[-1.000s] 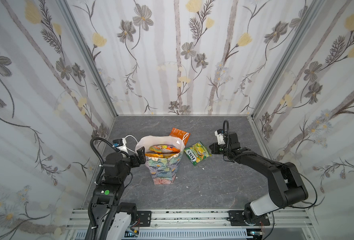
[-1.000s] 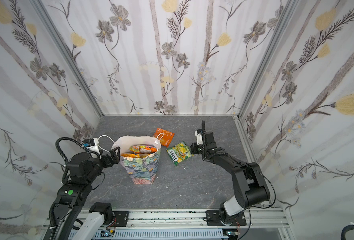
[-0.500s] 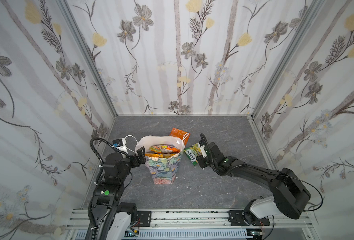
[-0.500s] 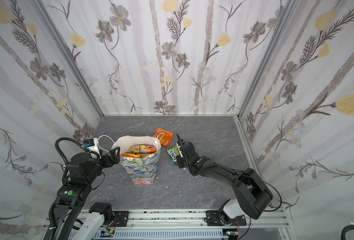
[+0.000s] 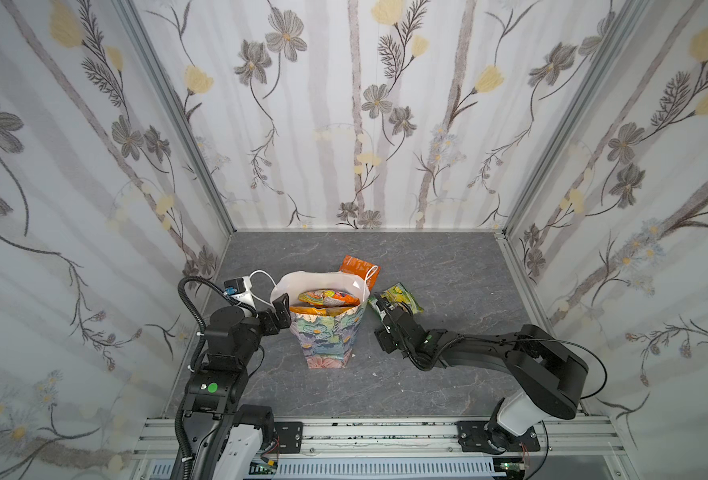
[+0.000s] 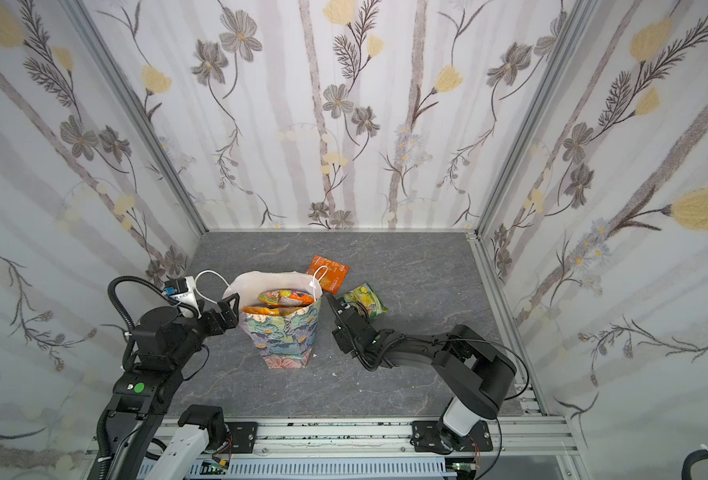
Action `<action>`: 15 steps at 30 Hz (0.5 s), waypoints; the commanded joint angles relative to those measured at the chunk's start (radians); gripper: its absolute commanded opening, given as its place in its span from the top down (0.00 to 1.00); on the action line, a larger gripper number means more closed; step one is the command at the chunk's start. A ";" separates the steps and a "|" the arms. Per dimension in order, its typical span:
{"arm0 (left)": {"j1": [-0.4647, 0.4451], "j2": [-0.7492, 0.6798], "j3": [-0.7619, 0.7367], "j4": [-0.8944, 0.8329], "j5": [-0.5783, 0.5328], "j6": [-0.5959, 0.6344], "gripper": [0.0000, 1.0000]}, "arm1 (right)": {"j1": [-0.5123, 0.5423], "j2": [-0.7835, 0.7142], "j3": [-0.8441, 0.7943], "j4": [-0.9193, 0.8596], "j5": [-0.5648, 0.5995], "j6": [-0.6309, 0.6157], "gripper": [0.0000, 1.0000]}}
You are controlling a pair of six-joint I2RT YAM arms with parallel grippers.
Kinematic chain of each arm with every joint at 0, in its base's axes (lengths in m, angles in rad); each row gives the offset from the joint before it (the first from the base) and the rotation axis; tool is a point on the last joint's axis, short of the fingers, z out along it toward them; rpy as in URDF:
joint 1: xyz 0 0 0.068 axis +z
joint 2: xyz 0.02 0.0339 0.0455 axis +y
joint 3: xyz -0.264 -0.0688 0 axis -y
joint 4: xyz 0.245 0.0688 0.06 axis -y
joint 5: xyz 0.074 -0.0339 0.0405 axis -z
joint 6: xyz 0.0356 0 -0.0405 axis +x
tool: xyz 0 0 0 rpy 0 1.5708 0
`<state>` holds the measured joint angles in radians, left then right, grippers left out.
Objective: Place the snacks into the paper bag
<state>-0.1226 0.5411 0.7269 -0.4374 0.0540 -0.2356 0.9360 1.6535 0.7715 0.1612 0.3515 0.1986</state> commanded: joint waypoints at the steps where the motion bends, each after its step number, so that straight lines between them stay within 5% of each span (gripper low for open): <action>1: 0.000 0.002 -0.001 0.026 0.001 0.004 0.00 | 0.018 0.048 0.032 0.019 0.138 -0.047 0.34; 9: 0.001 0.006 -0.001 0.026 0.000 0.004 0.00 | 0.029 0.164 0.084 -0.007 0.247 -0.033 0.40; 15: 0.000 0.005 -0.001 0.026 -0.002 0.004 0.00 | 0.024 0.203 0.098 -0.017 0.271 -0.005 0.57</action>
<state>-0.1226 0.5476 0.7265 -0.4374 0.0536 -0.2356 0.9627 1.8462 0.8654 0.1608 0.5873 0.1749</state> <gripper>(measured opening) 0.994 0.431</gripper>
